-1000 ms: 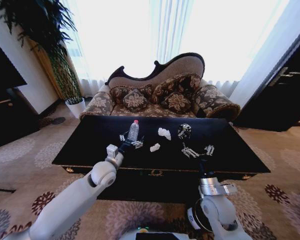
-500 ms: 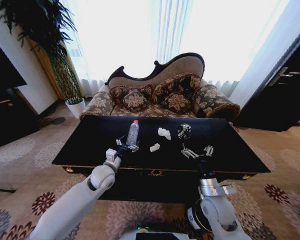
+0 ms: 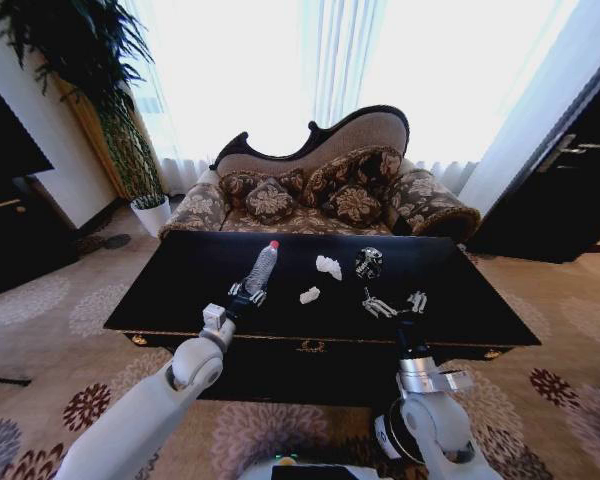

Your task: Move to the front of the table and place the trash on the table into the trash bin.

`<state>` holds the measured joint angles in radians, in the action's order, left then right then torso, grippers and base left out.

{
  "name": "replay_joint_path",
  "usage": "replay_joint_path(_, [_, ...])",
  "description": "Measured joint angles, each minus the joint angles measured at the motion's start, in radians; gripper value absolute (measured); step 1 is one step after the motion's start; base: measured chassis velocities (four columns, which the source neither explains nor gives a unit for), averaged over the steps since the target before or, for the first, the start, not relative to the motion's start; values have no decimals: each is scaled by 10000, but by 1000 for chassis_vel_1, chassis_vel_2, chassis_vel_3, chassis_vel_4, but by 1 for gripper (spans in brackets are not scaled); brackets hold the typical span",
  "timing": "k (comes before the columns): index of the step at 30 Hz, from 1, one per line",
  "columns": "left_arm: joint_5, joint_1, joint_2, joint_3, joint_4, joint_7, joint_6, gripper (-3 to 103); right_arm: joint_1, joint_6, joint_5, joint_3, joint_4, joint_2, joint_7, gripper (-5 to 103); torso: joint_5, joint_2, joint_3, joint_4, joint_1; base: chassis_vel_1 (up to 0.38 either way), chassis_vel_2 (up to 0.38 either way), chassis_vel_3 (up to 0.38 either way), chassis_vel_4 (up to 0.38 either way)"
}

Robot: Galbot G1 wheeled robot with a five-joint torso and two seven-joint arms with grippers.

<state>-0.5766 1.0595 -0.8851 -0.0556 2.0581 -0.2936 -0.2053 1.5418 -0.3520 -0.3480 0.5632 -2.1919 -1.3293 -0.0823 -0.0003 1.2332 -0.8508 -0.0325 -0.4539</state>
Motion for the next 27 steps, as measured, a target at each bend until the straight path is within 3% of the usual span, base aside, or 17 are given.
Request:
replay_joint_path(5, [284, 643, 146, -738, 554, 207, 155, 41, -1, 0, -63, -55, -40, -10, -2, 100, 1, 0, -1, 1, 0, 0, 0, 0, 0])
replay_joint_path(9, [1079, 1262, 100, -1680, 1244, 730, 479, 41, 38, 17, -316, -24, -189, 15, -42, 100, 0, 0, 0, -1, 1, 0, 0, 0, 0])
replay_joint_path(11, [1870, 1684, 56, -2272, 1526, 1215, 860, 41, 40, 11, -520, -1, -241, 35, -139, 100, 1, 0, -1, -1, 1, 0, 0, 0, 0])
replay_joint_path(13, [3270, 2357, 48, -3034, 1885, 1992, 1747, 41, 120, 99, -1555, -74, -463, 140, -429, 100, 1, 0, -1, 2, 0, 0, 0, 0, 0])
replay_joint_path(14, [3270, 2357, 48, -3034, 1885, 1992, 1747, 41, 120, 99, -1555, -74, -463, 140, -429, 100, 1, 0, -1, 2, 0, 0, 0, 0, 0])
replay_joint_path(17, [4503, 2900, -56, -3668, 2289, 2605, 2925, 41, 163, 330, -3122, -261, -657, 298, -946, 100, -2, 1, 0, 0, 1, 0, 0, 0, 0])
replay_joint_path(19, [4708, 3009, -131, -3844, 2349, 2756, 3184, 41, 160, 380, -3444, -348, -701, 308, -1044, 100, 0, 1, 0, 0, 1, 0, 0, 0, 0])
replay_joint_path(21, [5371, 3283, -330, -4503, 2475, 3361, 4099, 41, 159, 641, -4740, -853, -921, 324, -1192, 100, 0, 0, -1, 0, 1, 0, 0, 0, 0])
replay_joint_path(27, [5948, 3627, -358, -4913, 2665, 4031, 4853, 41, 60, 866, -5974, -1556, -1016, 326, -1337, 100, -2, 1, 0, 2, 1, 0, 0, 0, 0])
